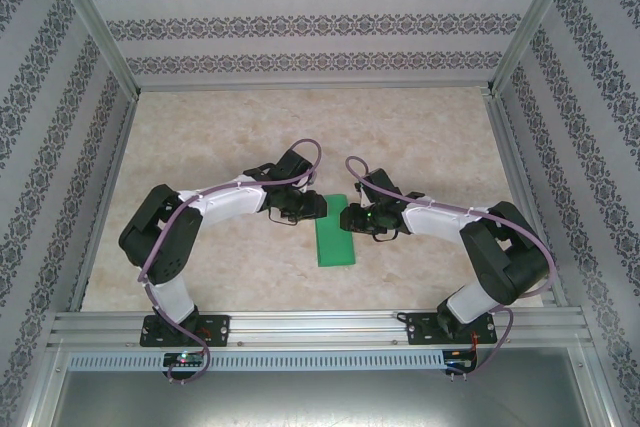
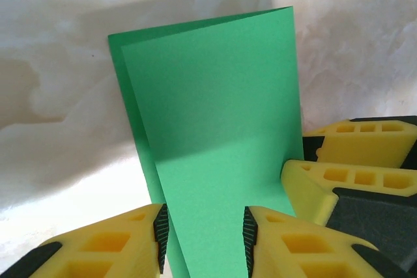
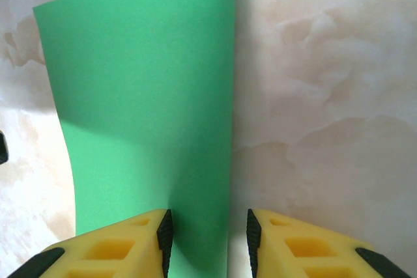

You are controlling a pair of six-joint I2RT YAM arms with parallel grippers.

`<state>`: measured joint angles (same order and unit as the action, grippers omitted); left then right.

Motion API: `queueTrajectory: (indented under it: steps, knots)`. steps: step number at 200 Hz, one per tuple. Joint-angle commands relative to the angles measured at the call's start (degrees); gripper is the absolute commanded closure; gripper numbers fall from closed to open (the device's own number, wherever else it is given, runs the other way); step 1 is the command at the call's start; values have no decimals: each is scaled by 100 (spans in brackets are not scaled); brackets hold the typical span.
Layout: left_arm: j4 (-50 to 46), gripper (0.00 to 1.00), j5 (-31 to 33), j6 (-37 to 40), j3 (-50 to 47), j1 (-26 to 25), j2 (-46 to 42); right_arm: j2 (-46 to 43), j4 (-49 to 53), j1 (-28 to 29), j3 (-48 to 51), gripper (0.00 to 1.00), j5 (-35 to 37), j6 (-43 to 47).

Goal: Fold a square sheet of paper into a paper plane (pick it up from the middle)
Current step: Fold the square sheet of paper in half at the center of the table.

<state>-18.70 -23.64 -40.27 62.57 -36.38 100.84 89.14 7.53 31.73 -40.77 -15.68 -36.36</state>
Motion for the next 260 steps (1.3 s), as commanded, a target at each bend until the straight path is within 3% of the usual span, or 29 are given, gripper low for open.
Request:
queueTrajectory:
  steps: [1,260]
  knots:
    - [-292,61,155,161,166,-45,-178,85,162,-52,-128,62,93,90]
    - [-257,58,410,-35,-465,59,-815,613,318,399,-606,63,337,123]
